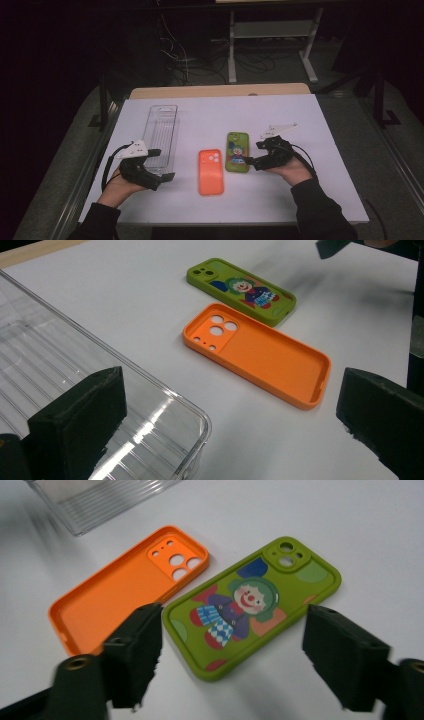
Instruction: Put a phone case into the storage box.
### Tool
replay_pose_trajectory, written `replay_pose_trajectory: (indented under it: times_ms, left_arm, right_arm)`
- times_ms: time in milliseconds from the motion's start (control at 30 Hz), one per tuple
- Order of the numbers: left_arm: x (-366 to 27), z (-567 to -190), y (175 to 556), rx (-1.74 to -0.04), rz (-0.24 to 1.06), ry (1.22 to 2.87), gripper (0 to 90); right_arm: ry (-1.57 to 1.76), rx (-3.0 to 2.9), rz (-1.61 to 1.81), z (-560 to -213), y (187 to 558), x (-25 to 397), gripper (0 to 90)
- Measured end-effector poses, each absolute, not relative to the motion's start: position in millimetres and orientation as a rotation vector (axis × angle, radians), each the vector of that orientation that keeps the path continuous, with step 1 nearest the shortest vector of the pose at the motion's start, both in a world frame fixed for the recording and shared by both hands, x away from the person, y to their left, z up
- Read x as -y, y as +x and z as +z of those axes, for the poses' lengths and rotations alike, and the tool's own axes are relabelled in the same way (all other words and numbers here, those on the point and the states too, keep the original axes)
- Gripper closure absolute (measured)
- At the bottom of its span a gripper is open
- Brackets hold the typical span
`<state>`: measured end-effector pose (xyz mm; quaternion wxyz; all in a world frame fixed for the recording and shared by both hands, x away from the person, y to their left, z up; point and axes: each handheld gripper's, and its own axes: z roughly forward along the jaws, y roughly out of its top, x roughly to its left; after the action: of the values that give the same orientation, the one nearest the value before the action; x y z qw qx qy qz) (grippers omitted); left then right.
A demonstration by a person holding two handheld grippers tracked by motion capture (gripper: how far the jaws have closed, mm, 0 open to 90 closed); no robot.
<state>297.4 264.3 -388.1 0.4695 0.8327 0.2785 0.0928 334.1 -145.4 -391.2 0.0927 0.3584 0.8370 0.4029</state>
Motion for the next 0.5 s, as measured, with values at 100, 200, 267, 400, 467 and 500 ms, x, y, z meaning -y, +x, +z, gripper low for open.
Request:
replay_pose_trajectory:
  times_ms: [100,200,267,400,467,500]
  left_arm:
    - [-265,-387,297,-0.680,0.230,2.039,0.0]
    - [-266,-387,297,-0.686,0.231,2.048,0.0]
    - [-267,-388,298,-0.686,0.232,2.032,0.0]
    - [-268,-387,299,-0.683,0.232,2.038,0.0]
    - [-268,-387,299,-0.684,0.230,2.040,0.0]
    - [-267,-387,299,-0.686,0.228,2.038,0.0]
  right_arm:
    - [1.072,-2.482,1.199,-389,339,140,39.1]
    - [1.058,-2.502,1.205,-388,345,133,50.5]
    - [1.067,-2.527,1.187,-389,347,127,60.6]
    - [1.050,-2.580,1.153,-395,356,112,80.8]
    - [1.054,-2.584,1.142,-395,357,110,83.6]
    - [1.053,-2.594,1.144,-396,360,107,87.1]
